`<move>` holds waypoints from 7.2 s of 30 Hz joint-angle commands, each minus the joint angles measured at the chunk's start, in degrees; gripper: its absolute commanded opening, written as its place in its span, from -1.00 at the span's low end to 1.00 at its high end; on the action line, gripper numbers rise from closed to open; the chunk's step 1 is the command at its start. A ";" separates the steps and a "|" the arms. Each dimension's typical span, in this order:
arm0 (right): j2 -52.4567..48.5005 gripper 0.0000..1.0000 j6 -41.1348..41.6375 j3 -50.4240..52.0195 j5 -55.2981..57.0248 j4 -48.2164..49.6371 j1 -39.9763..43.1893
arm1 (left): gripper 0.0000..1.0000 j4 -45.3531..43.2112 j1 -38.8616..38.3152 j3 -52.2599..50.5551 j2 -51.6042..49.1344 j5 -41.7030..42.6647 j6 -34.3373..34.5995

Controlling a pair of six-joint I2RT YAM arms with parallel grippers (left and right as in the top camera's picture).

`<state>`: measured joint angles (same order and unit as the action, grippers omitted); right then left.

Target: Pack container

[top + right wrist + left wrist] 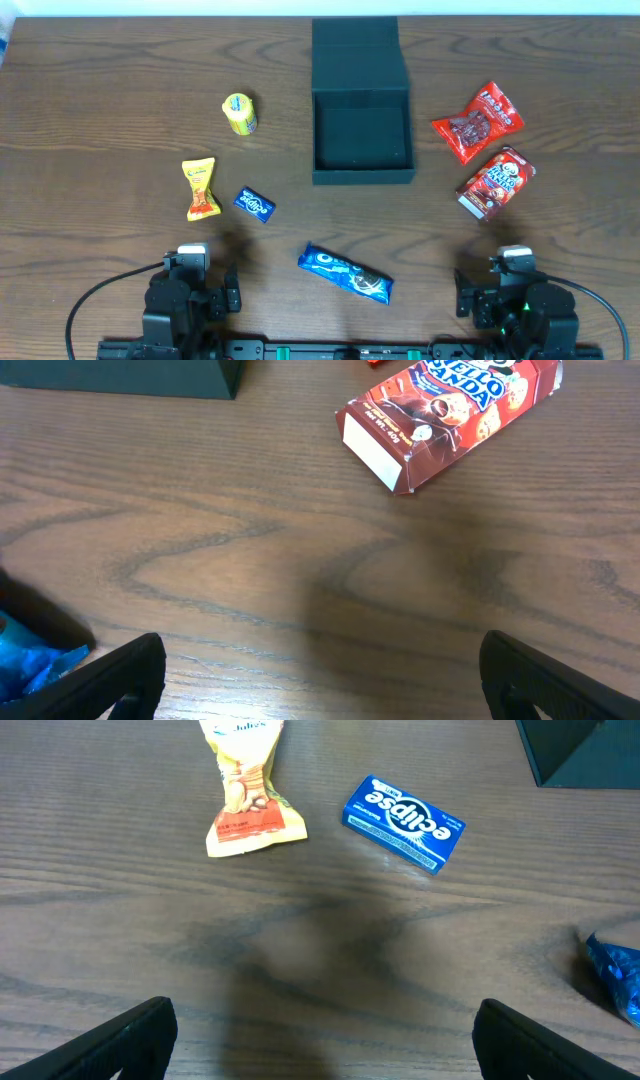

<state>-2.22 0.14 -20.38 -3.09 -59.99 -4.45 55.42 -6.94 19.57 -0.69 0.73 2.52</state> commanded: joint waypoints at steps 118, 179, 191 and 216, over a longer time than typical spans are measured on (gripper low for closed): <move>-86.58 0.98 46.82 -51.84 5.64 9.01 6.27 | 0.91 1.57 0.22 -1.88 0.48 0.20 -0.83; -104.04 0.29 46.10 -41.22 4.20 17.11 8.98 | 0.91 1.57 0.22 -1.88 0.48 0.20 -0.83; -104.04 0.10 46.10 -39.50 4.20 17.81 8.98 | 0.91 1.57 0.22 -1.88 0.48 0.20 -0.83; -84.28 -0.22 44.96 -41.22 4.15 7.52 8.07 | 0.91 1.57 0.22 -1.88 0.48 0.20 -0.83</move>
<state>-90.15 45.65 -59.96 0.86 -50.26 4.29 55.35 -6.94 19.51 -0.51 0.89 2.50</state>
